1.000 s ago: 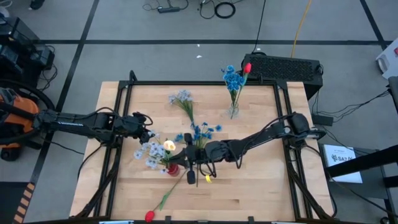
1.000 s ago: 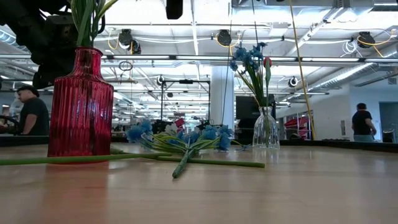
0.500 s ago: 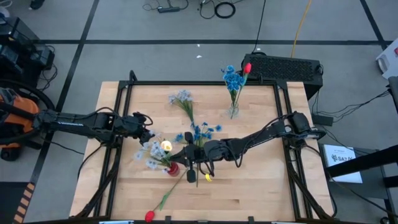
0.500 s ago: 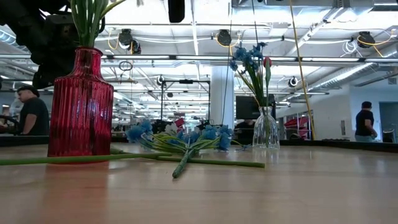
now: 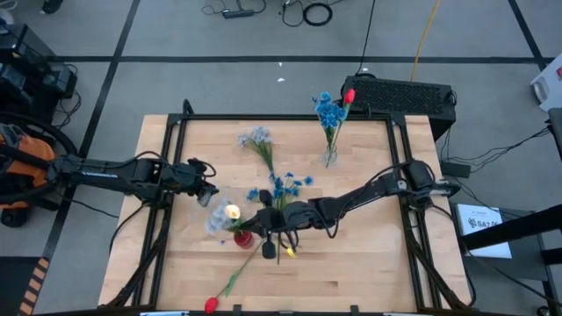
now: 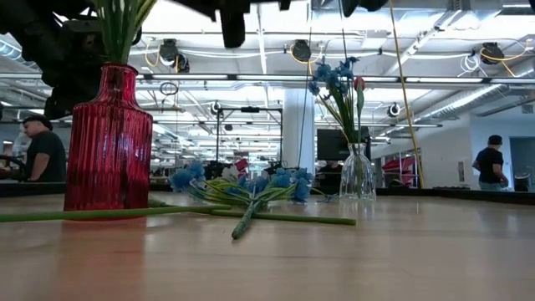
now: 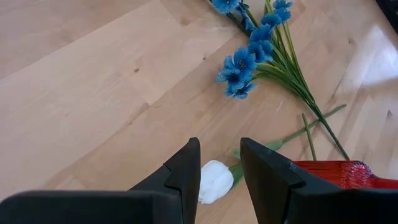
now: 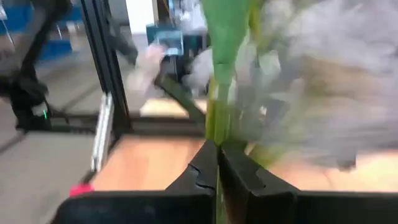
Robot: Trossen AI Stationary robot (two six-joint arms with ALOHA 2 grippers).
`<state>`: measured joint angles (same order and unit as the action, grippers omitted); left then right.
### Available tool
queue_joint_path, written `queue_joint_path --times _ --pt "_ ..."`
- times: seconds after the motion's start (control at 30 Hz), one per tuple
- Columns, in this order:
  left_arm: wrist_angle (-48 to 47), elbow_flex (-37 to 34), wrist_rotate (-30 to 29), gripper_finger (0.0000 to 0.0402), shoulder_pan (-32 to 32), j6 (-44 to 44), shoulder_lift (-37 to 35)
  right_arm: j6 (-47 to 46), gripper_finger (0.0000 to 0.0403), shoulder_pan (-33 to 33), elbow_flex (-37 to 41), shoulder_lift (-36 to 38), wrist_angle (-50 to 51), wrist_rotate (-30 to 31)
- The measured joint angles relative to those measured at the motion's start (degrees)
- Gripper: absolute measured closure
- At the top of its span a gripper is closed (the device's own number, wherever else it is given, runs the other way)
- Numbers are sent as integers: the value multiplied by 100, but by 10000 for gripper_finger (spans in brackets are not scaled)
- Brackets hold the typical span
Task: Sort flowers into vase by color
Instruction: Put the light orange flower into the red vase
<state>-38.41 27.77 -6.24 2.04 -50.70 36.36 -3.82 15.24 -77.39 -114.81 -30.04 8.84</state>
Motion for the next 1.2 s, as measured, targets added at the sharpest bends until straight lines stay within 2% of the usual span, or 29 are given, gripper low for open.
queue_joint_path --times 0.3,0.5,0.77,1.2 --pt "31 0 -28 281 -2 0 0 -39 403 -17 2 -335 -94 0" --pt "16 0 -37 281 -2 2 -1 -417 403 -17 2 -522 -82 7" --pt "12 0 -41 281 -2 4 -2 -565 398 -17 2 -488 155 -2" --pt "14 0 -37 281 -1 -2 -1 -1033 298 -28 2 -48 1317 -38"
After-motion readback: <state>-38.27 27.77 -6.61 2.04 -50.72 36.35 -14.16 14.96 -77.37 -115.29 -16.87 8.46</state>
